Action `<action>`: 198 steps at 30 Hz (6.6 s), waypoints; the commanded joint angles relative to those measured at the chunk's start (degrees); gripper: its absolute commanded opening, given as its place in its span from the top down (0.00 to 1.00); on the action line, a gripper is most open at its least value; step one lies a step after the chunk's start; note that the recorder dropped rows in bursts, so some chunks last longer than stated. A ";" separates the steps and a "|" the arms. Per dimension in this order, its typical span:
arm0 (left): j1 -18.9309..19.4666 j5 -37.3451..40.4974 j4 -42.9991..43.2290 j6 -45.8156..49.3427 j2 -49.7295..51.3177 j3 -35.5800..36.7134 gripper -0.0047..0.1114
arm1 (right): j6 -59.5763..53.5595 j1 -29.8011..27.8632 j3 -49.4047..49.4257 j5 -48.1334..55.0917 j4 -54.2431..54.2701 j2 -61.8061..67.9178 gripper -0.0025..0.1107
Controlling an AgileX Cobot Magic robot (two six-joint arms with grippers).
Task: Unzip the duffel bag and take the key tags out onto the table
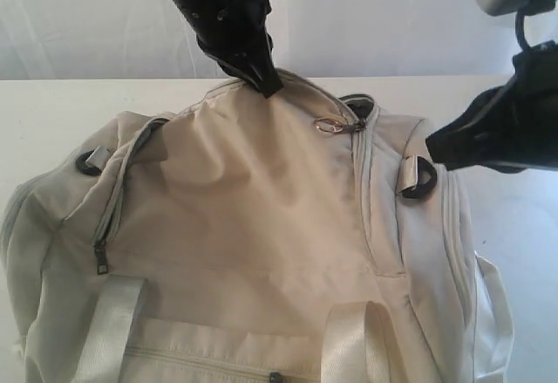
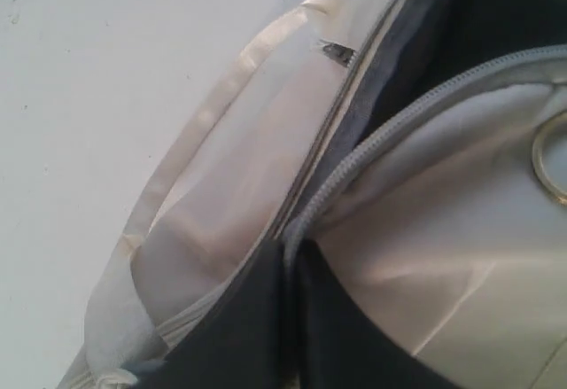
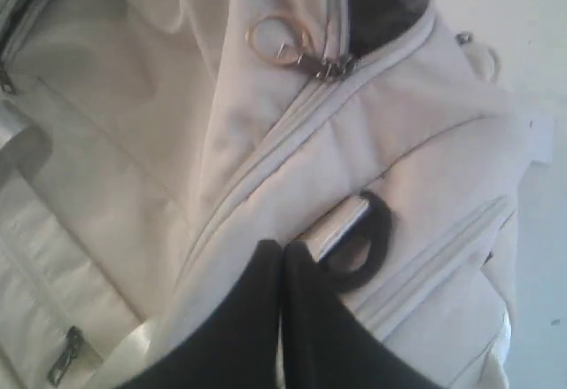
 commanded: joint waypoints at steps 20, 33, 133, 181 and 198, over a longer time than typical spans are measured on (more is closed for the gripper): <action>0.28 7.80 -4.01 6.26 -1.04 -0.13 0.96 | -41.09 7.28 -3.50 -21.19 18.23 20.15 0.63; 0.28 7.80 -5.29 7.34 -1.04 -0.13 0.96 | -37.56 7.28 -3.99 -23.28 15.58 21.58 0.89; 0.28 2.25 1.74 -2.80 2.31 -0.13 0.96 | -16.22 7.28 9.67 15.62 3.22 -6.46 0.98; 0.28 1.19 0.15 -4.32 0.28 -0.13 0.96 | -18.73 7.28 9.26 17.30 12.16 -7.42 0.98; 0.28 14.16 2.10 -1.43 -1.49 -0.03 0.96 | -18.61 7.28 9.26 8.81 10.59 -7.42 0.98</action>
